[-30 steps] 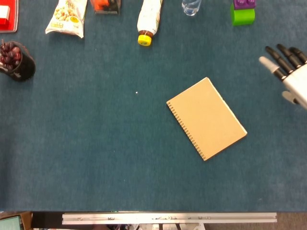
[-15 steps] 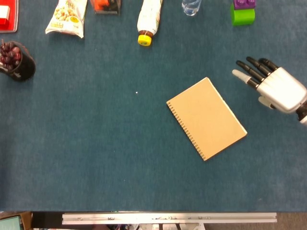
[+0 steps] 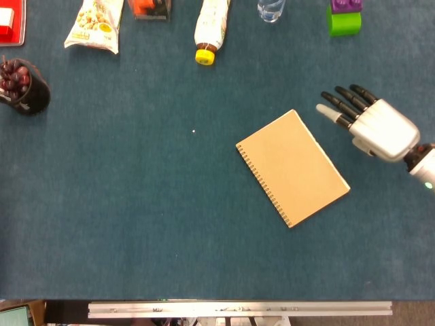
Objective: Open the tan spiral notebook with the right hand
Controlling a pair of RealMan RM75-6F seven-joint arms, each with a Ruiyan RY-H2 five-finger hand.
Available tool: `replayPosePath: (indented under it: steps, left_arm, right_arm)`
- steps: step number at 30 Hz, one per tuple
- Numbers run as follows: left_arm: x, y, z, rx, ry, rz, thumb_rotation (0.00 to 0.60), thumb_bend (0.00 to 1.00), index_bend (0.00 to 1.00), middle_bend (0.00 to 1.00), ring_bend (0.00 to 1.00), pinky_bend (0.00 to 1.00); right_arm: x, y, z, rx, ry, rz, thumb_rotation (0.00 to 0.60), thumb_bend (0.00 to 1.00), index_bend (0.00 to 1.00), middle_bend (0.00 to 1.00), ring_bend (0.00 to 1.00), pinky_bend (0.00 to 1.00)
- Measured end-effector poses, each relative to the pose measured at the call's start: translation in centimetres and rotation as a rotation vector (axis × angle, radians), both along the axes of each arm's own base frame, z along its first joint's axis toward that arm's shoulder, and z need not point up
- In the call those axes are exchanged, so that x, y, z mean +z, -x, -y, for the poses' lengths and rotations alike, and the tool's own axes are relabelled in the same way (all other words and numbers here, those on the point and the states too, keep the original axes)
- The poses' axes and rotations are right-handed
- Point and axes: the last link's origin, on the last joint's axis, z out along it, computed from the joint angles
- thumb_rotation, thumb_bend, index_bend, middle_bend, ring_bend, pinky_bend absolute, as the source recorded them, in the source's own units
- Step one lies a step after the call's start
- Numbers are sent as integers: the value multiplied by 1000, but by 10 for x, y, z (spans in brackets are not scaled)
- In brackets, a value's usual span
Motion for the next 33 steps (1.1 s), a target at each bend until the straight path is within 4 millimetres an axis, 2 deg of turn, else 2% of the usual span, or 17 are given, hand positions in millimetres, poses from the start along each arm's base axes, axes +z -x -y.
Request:
replayPosePath:
  steps: [9,17,33]
  left_arm:
    - [0,2,1,-3,-9,2,600,73,385,124,134,258]
    - [0,2,1,2,-9,2,600,73,385,124,137,258]
    - [1,4,2,13,-15,5,600,73,385,124,140,265]
  right_arm:
    - [-14,-9,6,38,-45,10,600,274,18,0,0,103]
    - [-23,-14,0,67,-89,38,600,276,19,0,0,102]
    - [-33,-6,-7,56,-120,37,600,277,18,0,0,102]
